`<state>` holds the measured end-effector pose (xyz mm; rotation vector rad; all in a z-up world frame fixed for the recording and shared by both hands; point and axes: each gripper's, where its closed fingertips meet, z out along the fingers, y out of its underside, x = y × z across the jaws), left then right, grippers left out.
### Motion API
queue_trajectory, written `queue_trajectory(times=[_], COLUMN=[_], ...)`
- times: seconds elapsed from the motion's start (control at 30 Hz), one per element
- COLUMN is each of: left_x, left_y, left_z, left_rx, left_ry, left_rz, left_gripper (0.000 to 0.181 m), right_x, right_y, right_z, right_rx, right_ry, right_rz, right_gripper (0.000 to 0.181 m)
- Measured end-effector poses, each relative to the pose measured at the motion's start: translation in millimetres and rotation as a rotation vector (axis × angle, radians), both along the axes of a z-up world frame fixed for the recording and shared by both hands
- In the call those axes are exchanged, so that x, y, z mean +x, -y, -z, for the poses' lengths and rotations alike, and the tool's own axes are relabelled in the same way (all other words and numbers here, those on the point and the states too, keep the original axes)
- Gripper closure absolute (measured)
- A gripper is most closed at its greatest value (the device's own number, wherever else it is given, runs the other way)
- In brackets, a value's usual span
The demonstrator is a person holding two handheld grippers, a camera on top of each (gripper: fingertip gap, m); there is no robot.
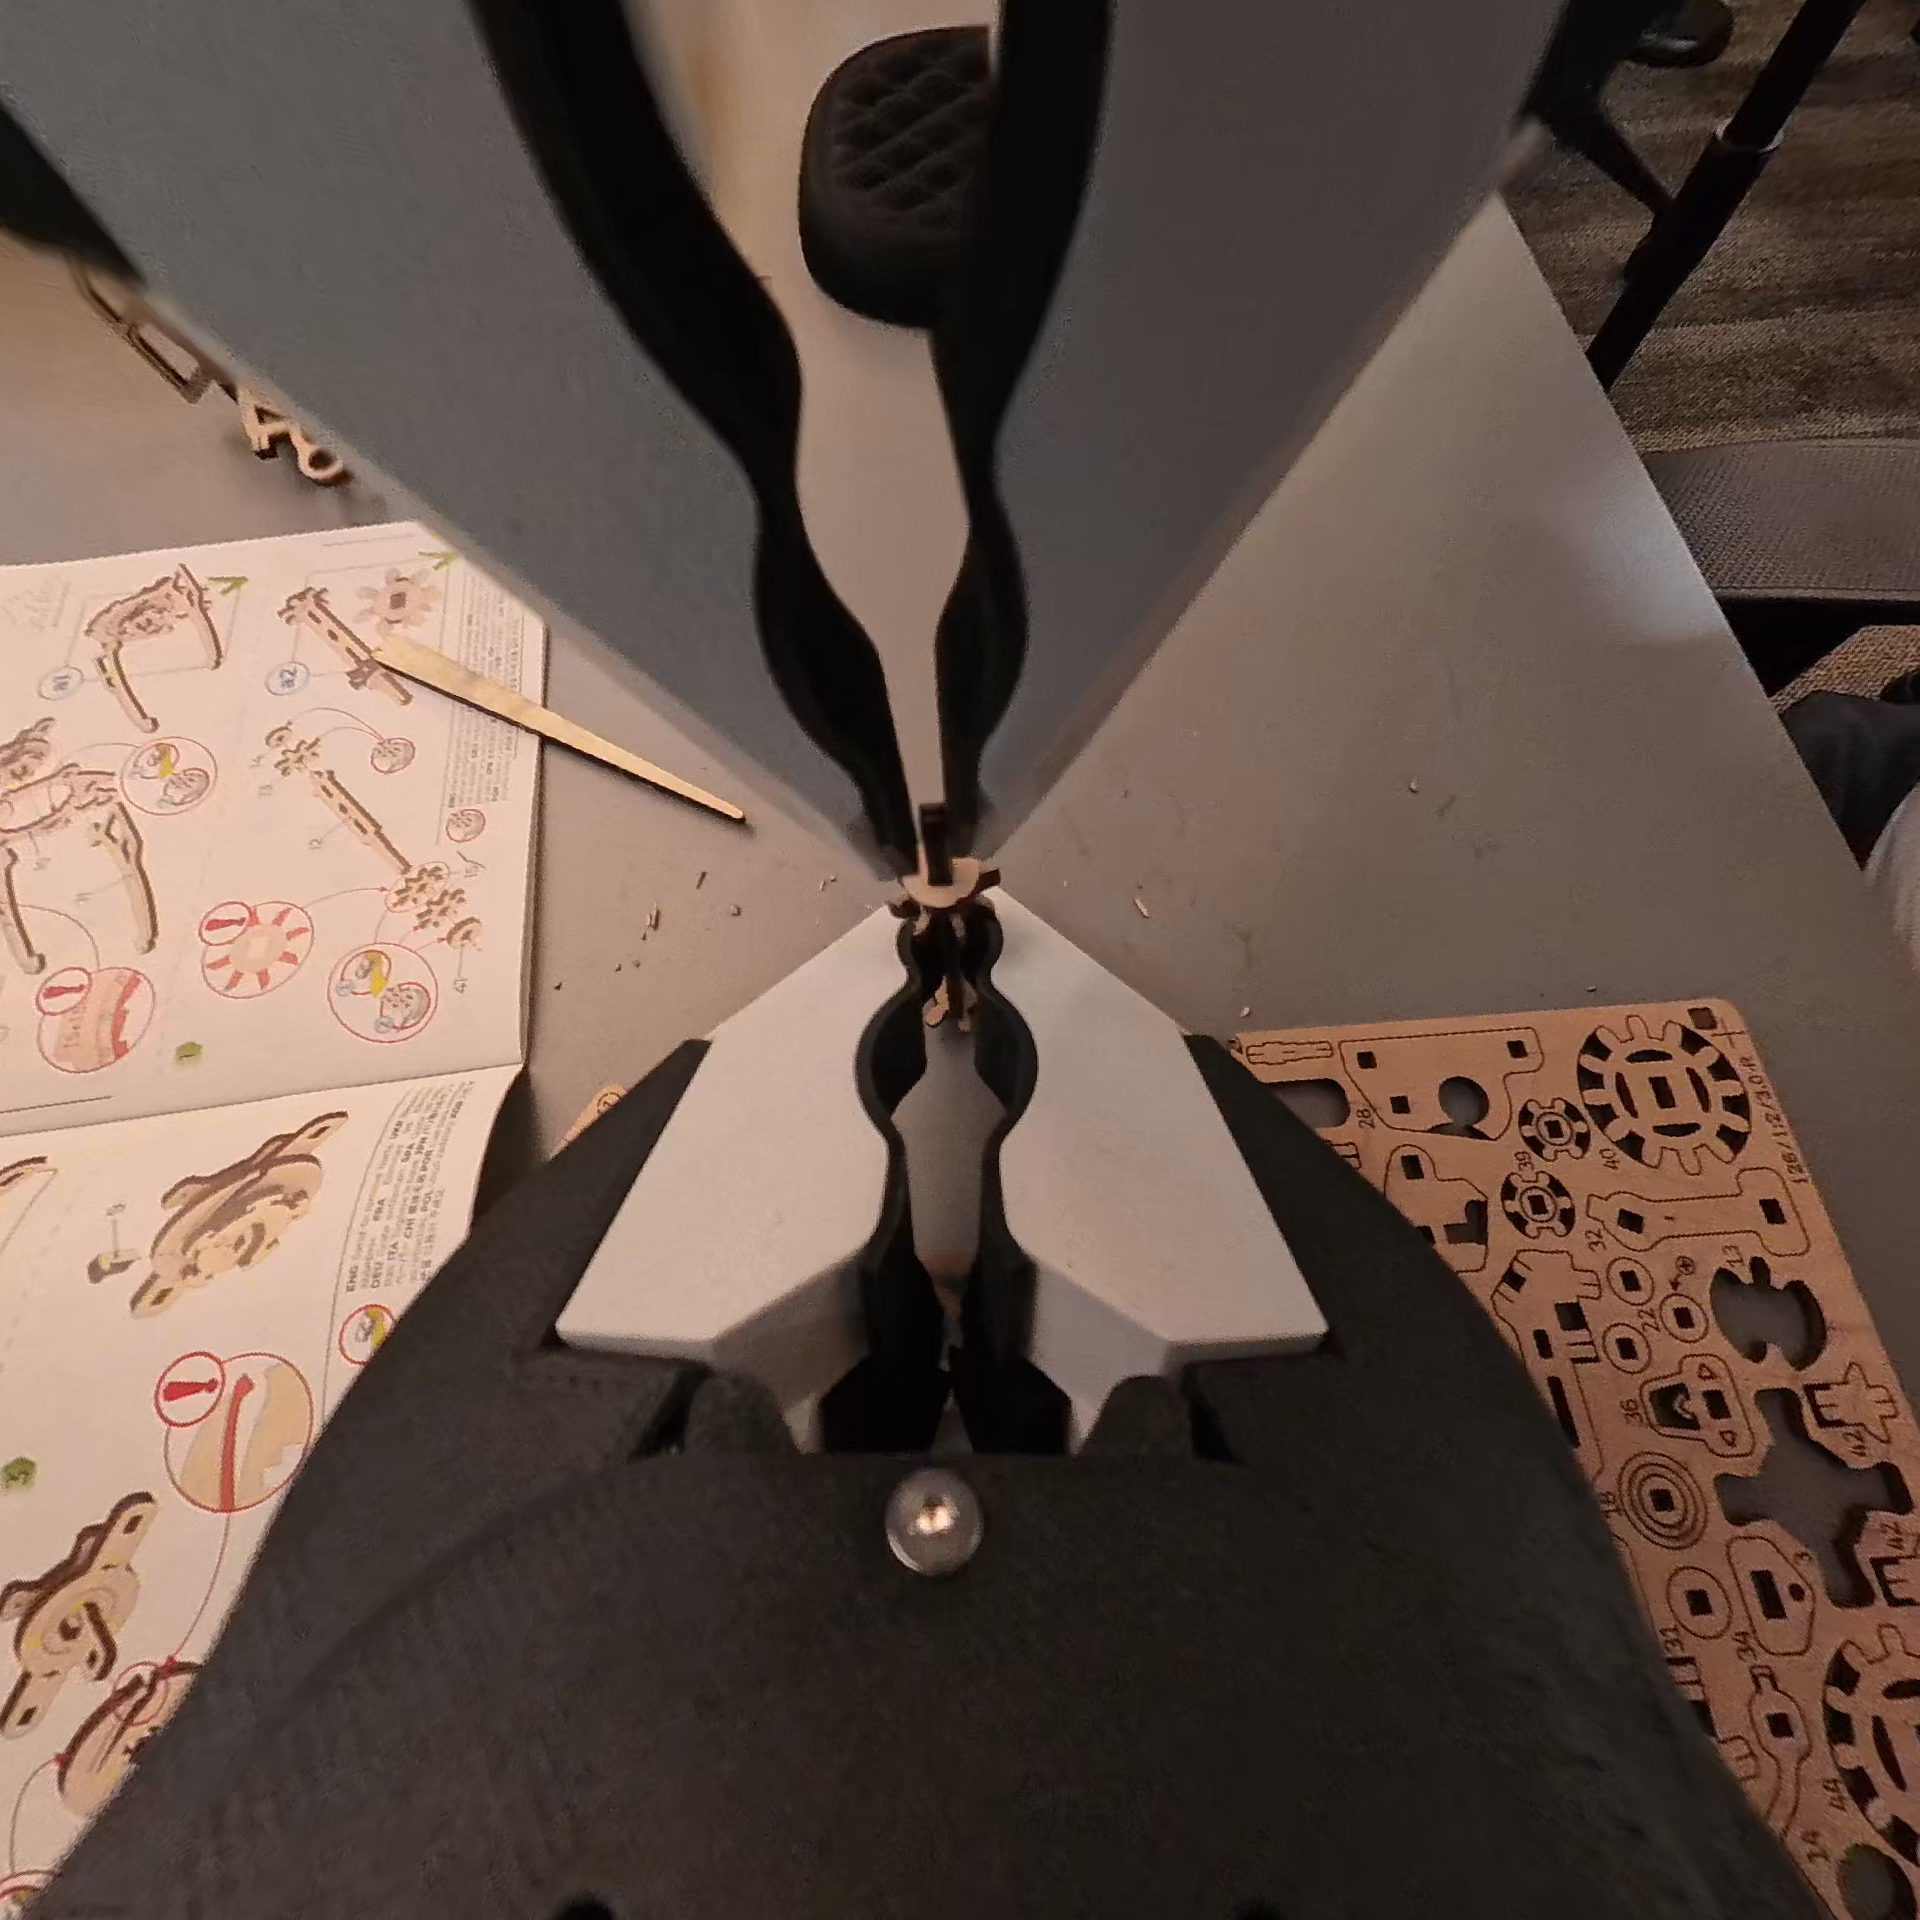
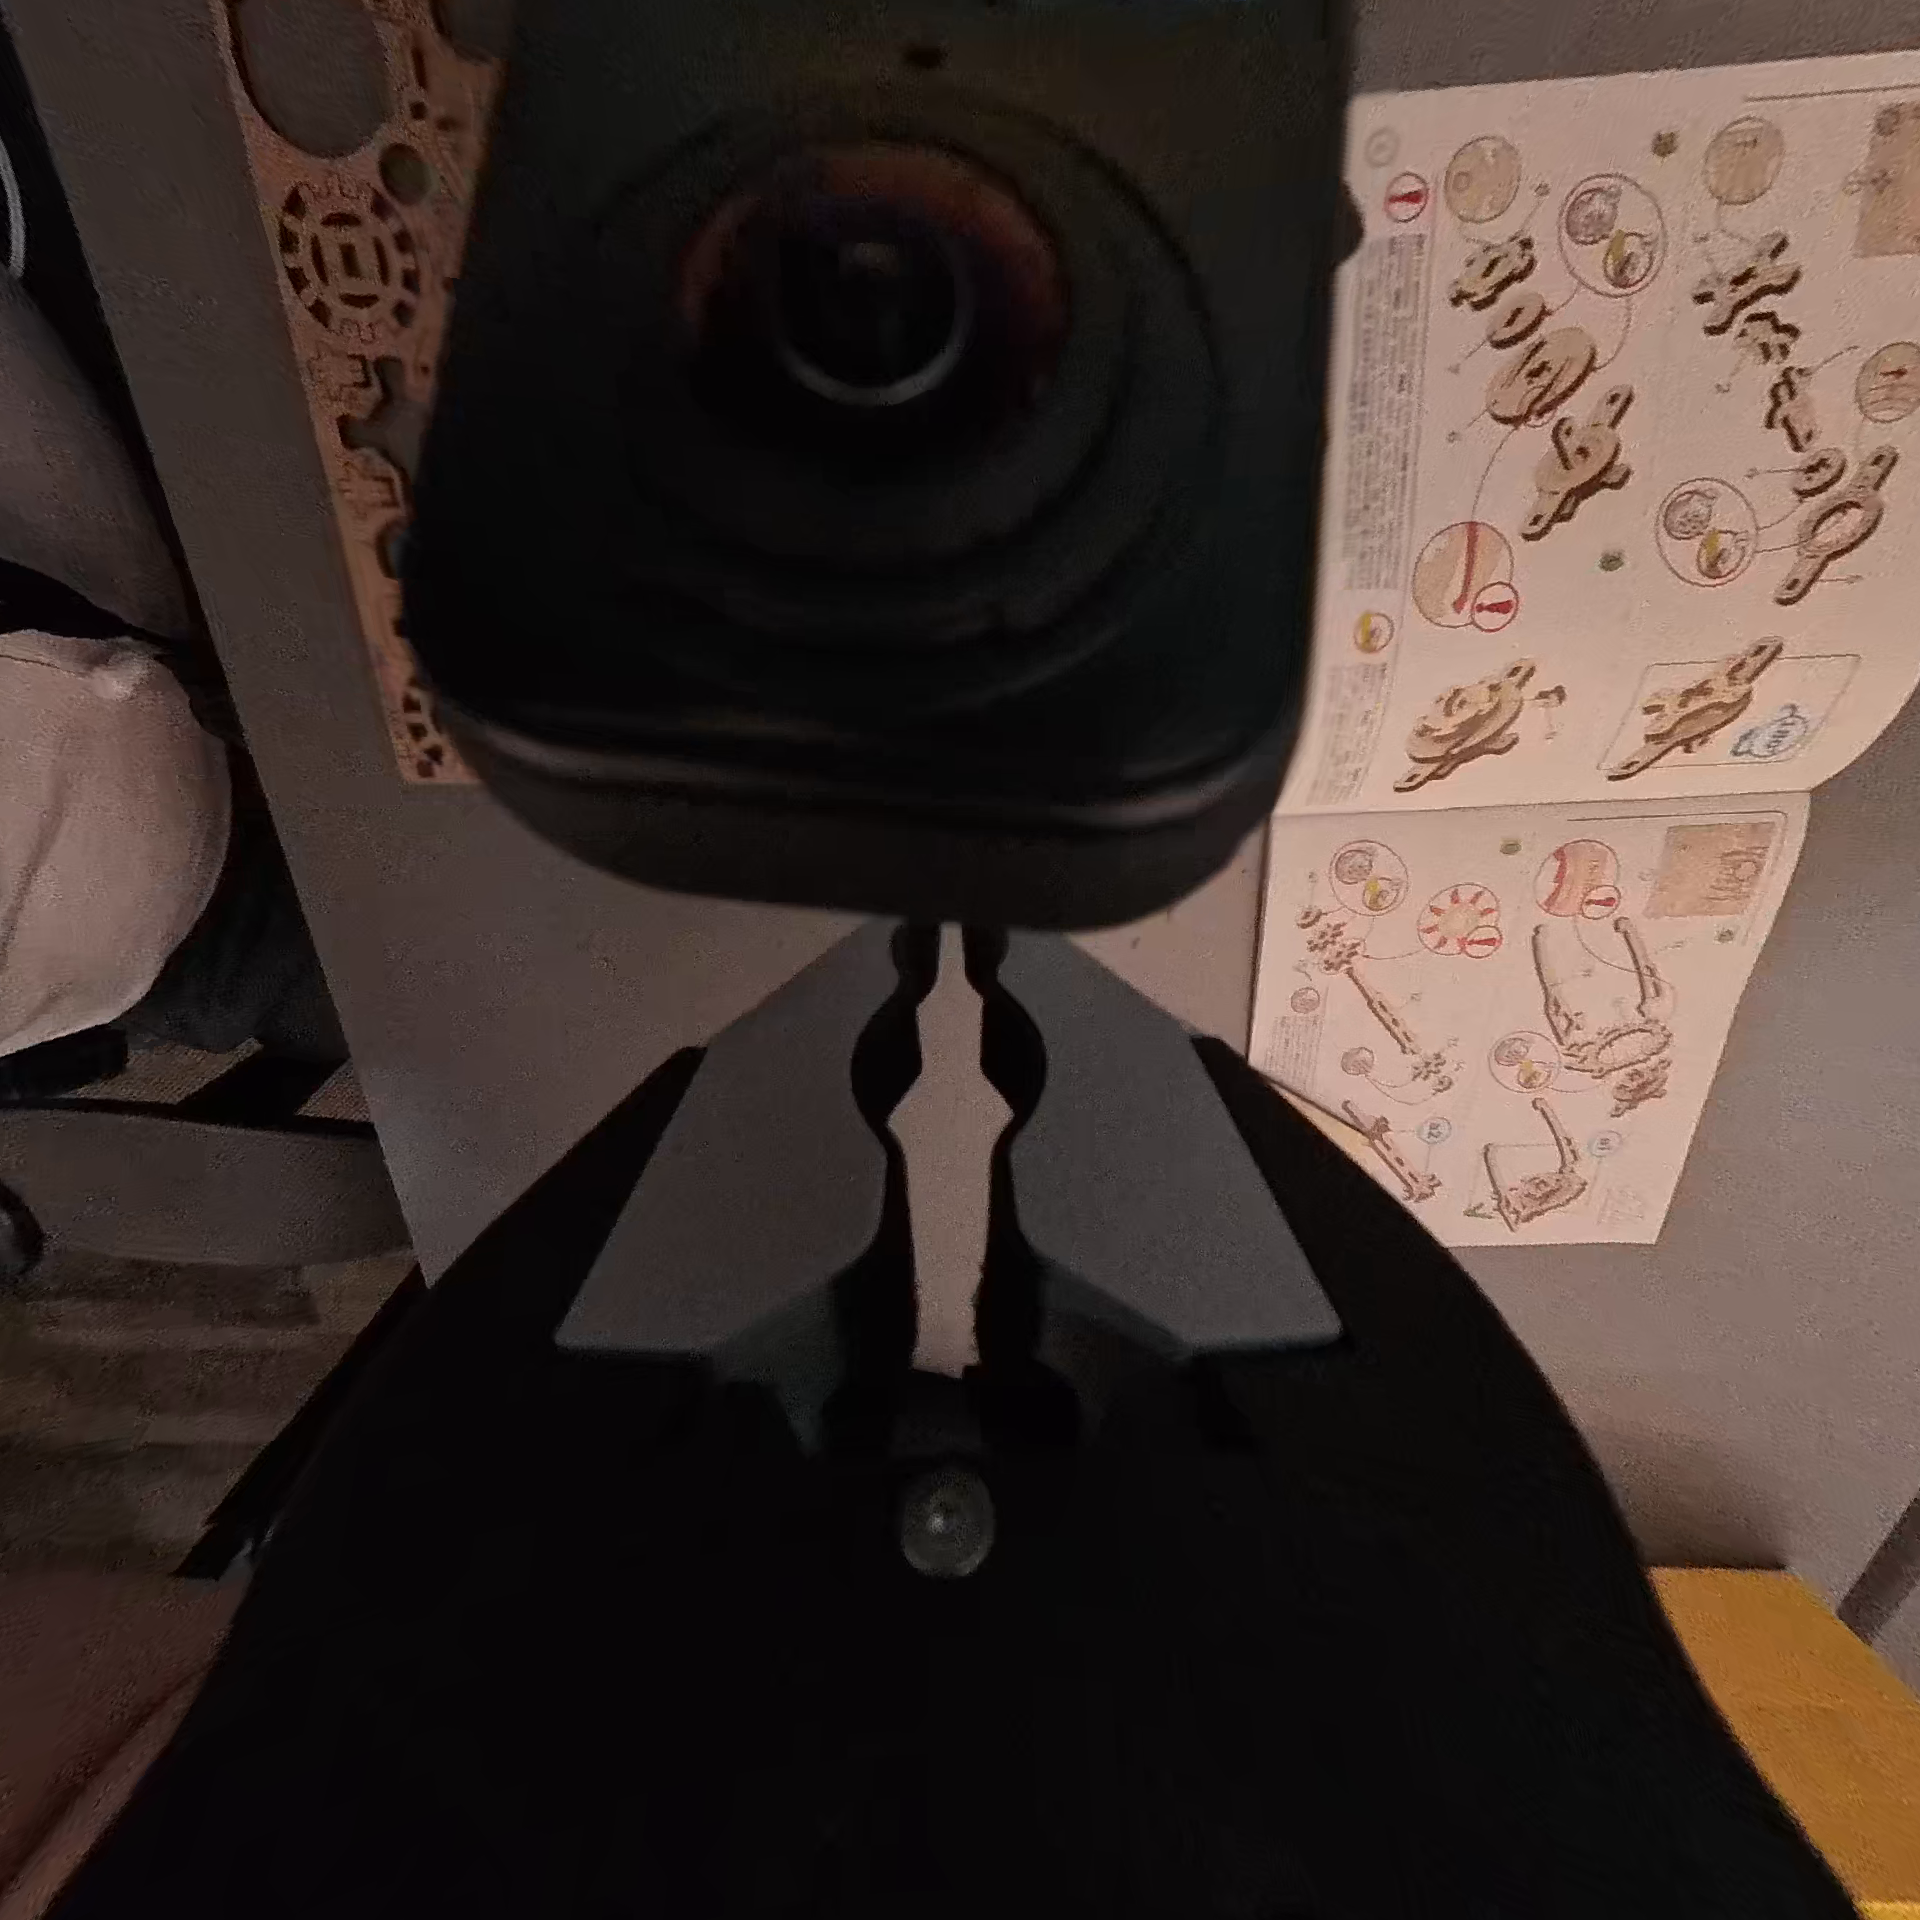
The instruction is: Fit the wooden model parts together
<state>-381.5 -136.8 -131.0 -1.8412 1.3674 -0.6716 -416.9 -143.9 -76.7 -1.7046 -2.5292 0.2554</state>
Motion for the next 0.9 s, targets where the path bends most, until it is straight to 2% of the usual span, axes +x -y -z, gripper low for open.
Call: queue_trajectory(times=[0.1, 0.2, 0.27, 0.37, 0.47, 0.67, 0.73, 0.77, 0.9], left_x=[-0.1, 0.4, 0.4, 0.4, 1.3, 0.7, 0.5, 0.1, 0.2], left_y=[-0.4, -0.2, -0.6, -0.2, 0.1, 0.3, 0.6, 0.5, 0.3], left_z=[0.0, 0.1, 0.2, 0.1, 0.5, 0.3, 0.1, 0.0, 0.0], left_rx=[-0.006, -0.004, -0.004, -0.004, -0.002, -0.003, 0.0, -0.001, -0.003], left_ry=[0.002, -0.001, 0.0, 0.001, 0.0, 0.004, 0.004, 0.006, 0.008], left_rz=[-0.003, -0.002, -0.005, -0.003, -0.001, -0.001, 0.001, 0.001, 0.0], left_gripper=[0.181, 0.181, 0.181, 0.181, 0.181, 0.181, 0.181, 0.181, 0.181], right_x=[-0.3, -0.1, 0.2, -5.1, 3.8, 1.2, 9.0, 4.5, 13.0], right_y=[-1.8, 2.9, 6.2, 2.9, -5.3, -8.7, -7.6, -2.4, -4.8], right_z=[-0.6, 12.2, 7.5, -5.2, 12.6, -13.2, -4.5, -5.3, 8.1], right_rx=[0.002, -0.046, -0.002, 0.024, -0.015, 0.026, 0.01, -0.027, 0.02], right_ry=[-0.004, 0.027, 0.037, -0.037, 0.032, -0.063, -0.012, -0.045, 0.021], right_rz=[0.001, 0.015, 0.005, -0.001, 0.029, 0.027, 0.029, 0.034, 0.015], right_gripper=[0.179, 0.181, 0.181, 0.181, 0.181, 0.179, 0.174, 0.176, 0.174])
